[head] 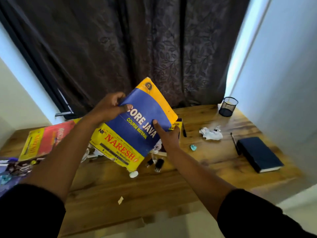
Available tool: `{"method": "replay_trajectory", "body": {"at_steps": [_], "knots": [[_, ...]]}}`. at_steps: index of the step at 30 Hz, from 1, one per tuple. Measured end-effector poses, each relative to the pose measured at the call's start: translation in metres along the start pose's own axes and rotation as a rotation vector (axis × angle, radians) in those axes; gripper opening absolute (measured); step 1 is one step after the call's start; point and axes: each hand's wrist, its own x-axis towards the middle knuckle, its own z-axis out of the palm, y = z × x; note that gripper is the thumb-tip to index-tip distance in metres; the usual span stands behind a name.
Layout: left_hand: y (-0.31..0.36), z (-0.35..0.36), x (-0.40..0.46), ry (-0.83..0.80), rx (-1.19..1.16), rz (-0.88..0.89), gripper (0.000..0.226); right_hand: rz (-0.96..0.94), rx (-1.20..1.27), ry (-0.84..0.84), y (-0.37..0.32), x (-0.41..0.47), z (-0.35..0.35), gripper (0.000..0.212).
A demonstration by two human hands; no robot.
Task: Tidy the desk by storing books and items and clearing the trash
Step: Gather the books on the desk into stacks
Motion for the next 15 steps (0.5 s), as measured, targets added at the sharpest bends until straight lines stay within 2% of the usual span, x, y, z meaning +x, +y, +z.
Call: {"method": "replay_trajectory", "body": {"at_steps": [1, 2, 4, 6, 8, 10, 11, 15], "knots": [[0.003, 0.014, 0.004, 0.035, -0.034, -0.006, 0.056, 0.061, 0.053, -0.030, 0.002, 0.000, -0.011, 0.066], [0.004, 0.029, 0.007, 0.068, -0.086, -0.031, 0.057, 0.141, 0.109, -0.085, 0.004, 0.001, -0.022, 0.058], [0.007, 0.062, 0.012, 0.128, -0.214, -0.103, 0.036, 0.237, 0.210, -0.184, 0.004, 0.004, -0.043, 0.065], [0.010, 0.099, 0.014, 0.187, -0.339, -0.186, 0.010, 0.274, 0.303, -0.196, 0.002, 0.016, -0.070, 0.068], [0.015, 0.136, 0.011, 0.204, -0.479, -0.256, 0.005, 0.307, 0.290, -0.131, -0.002, 0.026, -0.104, 0.060], [0.018, 0.171, 0.011, 0.204, -0.560, -0.311, 0.013, 0.330, 0.216, -0.069, -0.003, 0.038, -0.144, 0.077], [0.018, 0.189, 0.010, 0.190, -0.576, -0.332, 0.016, 0.343, 0.172, -0.043, -0.001, 0.044, -0.163, 0.078], [0.009, 0.256, 0.006, 0.101, -0.604, -0.489, 0.018, 0.323, -0.006, 0.080, 0.000, 0.056, -0.227, 0.027]]}}
